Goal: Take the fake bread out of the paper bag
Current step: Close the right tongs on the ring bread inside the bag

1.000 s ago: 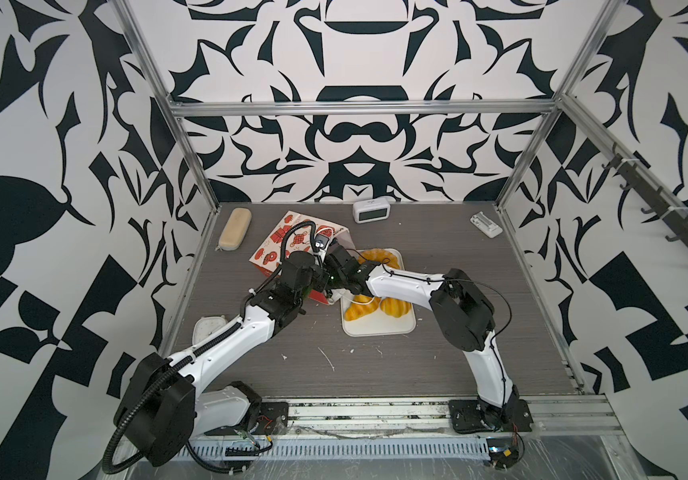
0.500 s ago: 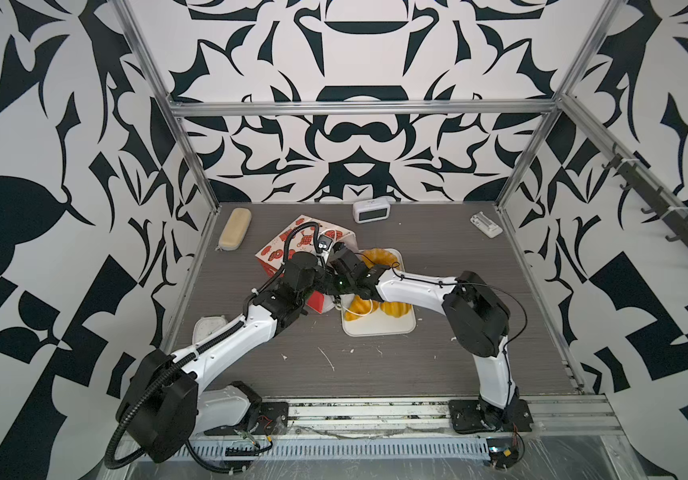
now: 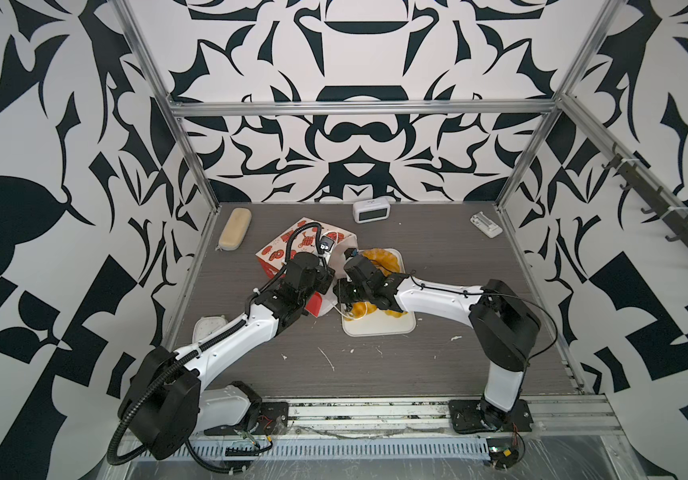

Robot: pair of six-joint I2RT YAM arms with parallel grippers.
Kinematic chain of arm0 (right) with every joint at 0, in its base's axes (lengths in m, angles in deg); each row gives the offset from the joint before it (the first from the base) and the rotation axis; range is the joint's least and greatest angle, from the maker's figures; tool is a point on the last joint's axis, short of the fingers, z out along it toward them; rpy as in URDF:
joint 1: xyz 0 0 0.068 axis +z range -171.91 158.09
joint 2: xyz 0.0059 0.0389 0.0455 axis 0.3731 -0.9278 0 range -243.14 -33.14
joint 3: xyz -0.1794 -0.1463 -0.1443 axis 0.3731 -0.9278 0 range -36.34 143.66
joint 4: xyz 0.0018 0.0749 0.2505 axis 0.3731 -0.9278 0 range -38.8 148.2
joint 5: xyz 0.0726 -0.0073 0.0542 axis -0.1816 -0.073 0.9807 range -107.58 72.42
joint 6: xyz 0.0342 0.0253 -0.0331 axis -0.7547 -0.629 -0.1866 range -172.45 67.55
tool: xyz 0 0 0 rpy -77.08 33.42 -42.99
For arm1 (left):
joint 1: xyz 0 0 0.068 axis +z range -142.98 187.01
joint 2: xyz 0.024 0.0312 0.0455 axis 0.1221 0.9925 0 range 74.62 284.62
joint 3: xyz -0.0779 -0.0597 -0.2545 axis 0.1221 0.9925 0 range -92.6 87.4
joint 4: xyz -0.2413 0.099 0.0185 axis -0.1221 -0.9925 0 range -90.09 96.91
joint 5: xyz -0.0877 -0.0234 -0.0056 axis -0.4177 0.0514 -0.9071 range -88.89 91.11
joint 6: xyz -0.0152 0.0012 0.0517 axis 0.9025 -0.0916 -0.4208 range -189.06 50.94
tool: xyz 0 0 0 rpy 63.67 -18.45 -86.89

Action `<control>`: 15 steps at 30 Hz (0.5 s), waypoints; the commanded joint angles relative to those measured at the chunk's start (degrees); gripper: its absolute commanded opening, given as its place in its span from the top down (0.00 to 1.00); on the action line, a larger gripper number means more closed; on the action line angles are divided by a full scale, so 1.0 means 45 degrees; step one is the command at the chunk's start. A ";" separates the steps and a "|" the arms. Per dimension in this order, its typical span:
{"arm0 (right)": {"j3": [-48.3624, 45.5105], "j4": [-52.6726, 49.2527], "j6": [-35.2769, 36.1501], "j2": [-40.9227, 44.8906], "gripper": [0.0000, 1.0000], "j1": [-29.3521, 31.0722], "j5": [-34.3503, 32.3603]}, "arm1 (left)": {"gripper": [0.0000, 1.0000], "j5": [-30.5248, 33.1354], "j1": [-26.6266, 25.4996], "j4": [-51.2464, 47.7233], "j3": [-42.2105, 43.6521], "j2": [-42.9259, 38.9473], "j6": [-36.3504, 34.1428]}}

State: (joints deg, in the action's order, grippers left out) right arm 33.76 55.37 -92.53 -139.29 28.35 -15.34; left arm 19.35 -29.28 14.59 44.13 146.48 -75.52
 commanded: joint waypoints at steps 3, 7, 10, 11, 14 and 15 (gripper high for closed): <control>0.1138 0.0563 0.0645 0.0142 0.94 -0.0007 0.1203 | 1.00 -0.0380 -0.0001 0.0167 0.0111 -0.0120 -0.0084; 0.2006 -0.0127 0.1221 -0.0246 0.77 -0.0003 0.1492 | 1.00 -0.0549 -0.0001 0.0110 0.0189 -0.0279 -0.0146; 0.2565 -0.0637 0.1521 -0.0468 0.66 0.0002 0.1532 | 1.00 -0.0671 -0.0001 0.0033 0.0254 -0.0323 -0.0205; 0.2700 -0.0806 0.1560 -0.0539 0.64 -0.0004 0.1471 | 1.00 -0.0702 -0.0001 0.0030 0.0264 -0.0338 -0.0222; 0.2924 -0.1039 0.1581 -0.0702 0.61 -0.0022 0.1239 | 1.00 -0.0808 -0.0001 0.0051 0.0295 -0.0372 -0.0244; 0.3002 -0.1105 0.1544 -0.0775 0.61 -0.0017 0.1215 | 1.00 -0.0856 -0.0001 0.0051 0.0296 -0.0381 -0.0263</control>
State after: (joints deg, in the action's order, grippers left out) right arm 43.66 49.95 -87.24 -143.36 28.35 -9.68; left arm 18.32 -28.78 14.66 44.59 145.93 -76.46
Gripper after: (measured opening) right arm 0.390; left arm 0.052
